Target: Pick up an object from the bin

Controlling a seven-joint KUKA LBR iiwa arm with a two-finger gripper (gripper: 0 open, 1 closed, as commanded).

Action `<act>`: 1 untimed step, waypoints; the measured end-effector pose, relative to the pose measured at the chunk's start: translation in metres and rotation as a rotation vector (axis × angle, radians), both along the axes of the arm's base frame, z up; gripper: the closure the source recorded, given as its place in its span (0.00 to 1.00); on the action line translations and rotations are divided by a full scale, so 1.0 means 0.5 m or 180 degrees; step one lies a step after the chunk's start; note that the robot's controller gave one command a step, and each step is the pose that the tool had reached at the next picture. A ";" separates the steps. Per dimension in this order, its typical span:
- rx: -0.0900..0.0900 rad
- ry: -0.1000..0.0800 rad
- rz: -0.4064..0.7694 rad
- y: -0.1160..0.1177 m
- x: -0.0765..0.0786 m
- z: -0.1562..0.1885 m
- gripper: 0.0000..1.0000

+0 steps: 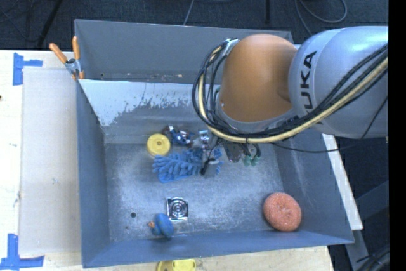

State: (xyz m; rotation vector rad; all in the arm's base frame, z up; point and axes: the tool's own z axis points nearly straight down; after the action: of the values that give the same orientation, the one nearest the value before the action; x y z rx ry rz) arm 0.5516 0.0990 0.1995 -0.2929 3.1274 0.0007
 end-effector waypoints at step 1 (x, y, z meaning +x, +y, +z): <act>0.0000 0.0001 0.0001 0.000 0.000 0.000 1.00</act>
Offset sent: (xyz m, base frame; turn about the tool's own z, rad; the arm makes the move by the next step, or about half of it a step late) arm -0.0049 0.0176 0.0550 0.0000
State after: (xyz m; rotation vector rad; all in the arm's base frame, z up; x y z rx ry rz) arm 0.5515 0.0991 0.1995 -0.2932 3.1275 0.0006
